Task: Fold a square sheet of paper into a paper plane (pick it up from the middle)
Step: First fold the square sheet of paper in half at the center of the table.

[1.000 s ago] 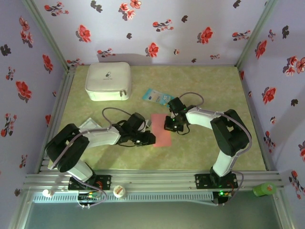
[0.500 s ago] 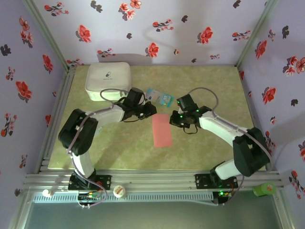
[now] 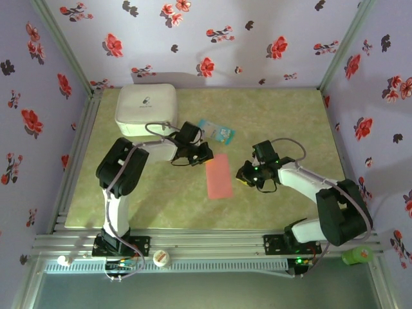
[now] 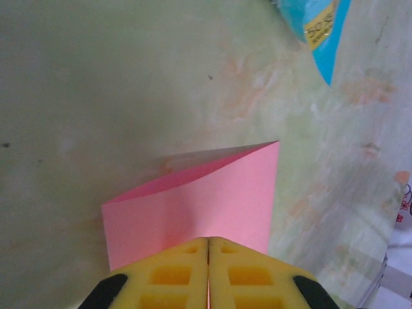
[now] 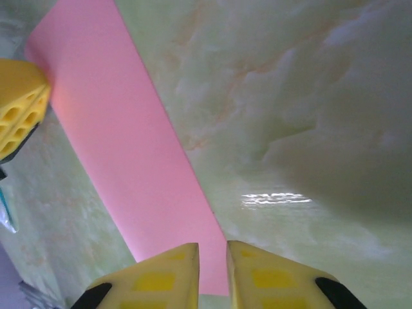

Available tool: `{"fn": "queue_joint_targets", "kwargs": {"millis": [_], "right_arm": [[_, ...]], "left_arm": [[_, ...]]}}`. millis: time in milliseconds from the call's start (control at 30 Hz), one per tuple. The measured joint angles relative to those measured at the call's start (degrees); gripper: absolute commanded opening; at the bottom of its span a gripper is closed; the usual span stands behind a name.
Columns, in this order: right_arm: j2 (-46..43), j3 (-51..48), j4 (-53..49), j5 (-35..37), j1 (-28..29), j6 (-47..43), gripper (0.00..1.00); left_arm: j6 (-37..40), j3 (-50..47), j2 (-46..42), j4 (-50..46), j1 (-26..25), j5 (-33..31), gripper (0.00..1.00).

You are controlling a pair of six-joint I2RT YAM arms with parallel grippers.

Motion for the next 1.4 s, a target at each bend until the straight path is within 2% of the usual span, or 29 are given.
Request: {"fn": "queue_joint_targets", "kwargs": {"millis": [200,400,933,1400], "right_arm": [[2.43,-0.15,1.79,-3.06,0.74,0.48,0.29],[4.61,-0.22,1.79,-4.13,2.58,0.70,0.38],[6.29,-1.07,1.62,-6.47,3.34,0.94,0.38],[7.50,-1.77,3.87,-8.94,3.67,1.38,0.34]], "left_arm": [[0.15,-0.09,1.53,0.48,0.00,-0.26,0.09],[0.28,-2.86,1.14,5.11,0.22,0.31,0.10],[1.40,-4.76,0.31,7.87,0.22,0.37,0.12],[1.40,-4.76,0.22,7.67,0.22,0.37,0.12]]}}
